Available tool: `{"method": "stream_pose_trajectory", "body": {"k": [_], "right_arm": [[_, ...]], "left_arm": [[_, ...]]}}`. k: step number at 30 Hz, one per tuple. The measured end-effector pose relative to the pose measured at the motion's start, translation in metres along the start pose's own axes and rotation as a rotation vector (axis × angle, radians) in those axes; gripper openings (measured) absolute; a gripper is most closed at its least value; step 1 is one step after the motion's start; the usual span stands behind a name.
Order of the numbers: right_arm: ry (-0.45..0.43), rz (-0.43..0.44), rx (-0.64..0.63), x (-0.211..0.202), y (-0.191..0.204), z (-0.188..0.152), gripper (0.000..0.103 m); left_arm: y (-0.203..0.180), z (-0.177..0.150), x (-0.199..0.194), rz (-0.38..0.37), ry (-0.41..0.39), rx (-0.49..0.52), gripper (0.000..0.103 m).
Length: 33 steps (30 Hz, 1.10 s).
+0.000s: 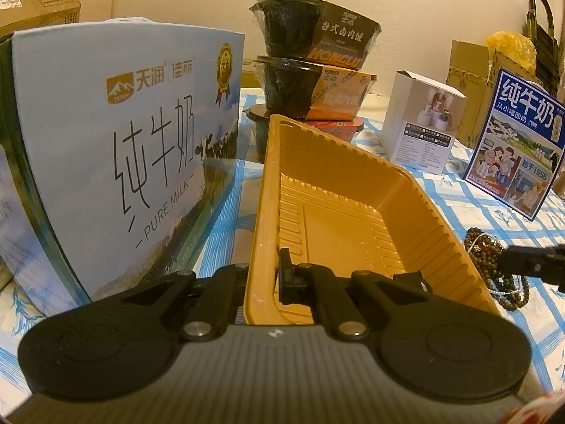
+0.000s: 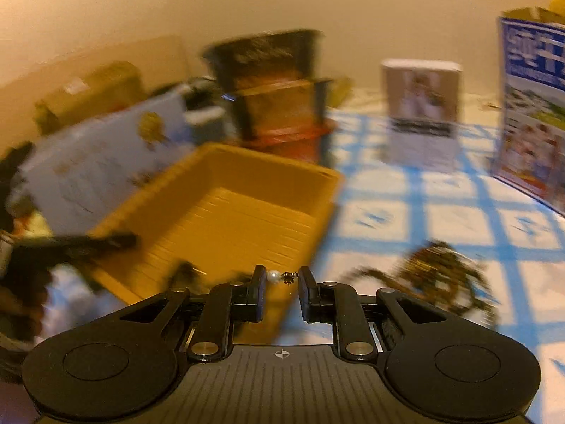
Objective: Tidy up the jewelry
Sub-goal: 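Carry the item over the tray with the right tool and release it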
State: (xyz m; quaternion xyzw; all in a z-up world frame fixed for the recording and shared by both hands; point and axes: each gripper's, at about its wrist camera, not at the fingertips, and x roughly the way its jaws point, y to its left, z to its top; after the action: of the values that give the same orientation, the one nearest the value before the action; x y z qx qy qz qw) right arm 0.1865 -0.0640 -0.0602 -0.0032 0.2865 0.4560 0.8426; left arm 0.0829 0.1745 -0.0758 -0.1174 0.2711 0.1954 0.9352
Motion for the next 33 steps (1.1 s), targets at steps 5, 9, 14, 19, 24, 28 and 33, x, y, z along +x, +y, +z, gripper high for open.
{"method": "stream_pose_trajectory", "body": {"k": [5, 9, 14, 19, 24, 28, 33], "right_arm": [[0.008, 0.128, -0.051, 0.026, 0.037, 0.007, 0.019], [0.042, 0.182, -0.119, 0.048, 0.060, 0.002, 0.019], [0.091, 0.181, -0.189, 0.068, 0.071, -0.004, 0.019], [0.067, 0.175, -0.150, 0.059, 0.064, -0.006, 0.044], [-0.017, 0.111, -0.053, 0.020, 0.041, -0.011, 0.047], [-0.009, -0.026, 0.073, -0.002, -0.001, -0.024, 0.047], [0.033, -0.153, 0.138, -0.013, -0.042, -0.038, 0.047]], "left_arm": [[0.000, 0.001, 0.000, -0.004, 0.002, 0.003, 0.004], [0.001, 0.000, 0.000, -0.009, 0.003, -0.004, 0.004], [0.002, -0.001, -0.001, -0.014, 0.002, -0.011, 0.004], [0.002, -0.001, -0.001, -0.015, 0.003, -0.018, 0.004], [0.003, -0.001, -0.001, -0.017, 0.004, -0.018, 0.004], [0.003, -0.001, -0.001, -0.017, 0.003, -0.017, 0.004], [0.003, -0.001, -0.001, -0.017, 0.003, -0.015, 0.004]]}}
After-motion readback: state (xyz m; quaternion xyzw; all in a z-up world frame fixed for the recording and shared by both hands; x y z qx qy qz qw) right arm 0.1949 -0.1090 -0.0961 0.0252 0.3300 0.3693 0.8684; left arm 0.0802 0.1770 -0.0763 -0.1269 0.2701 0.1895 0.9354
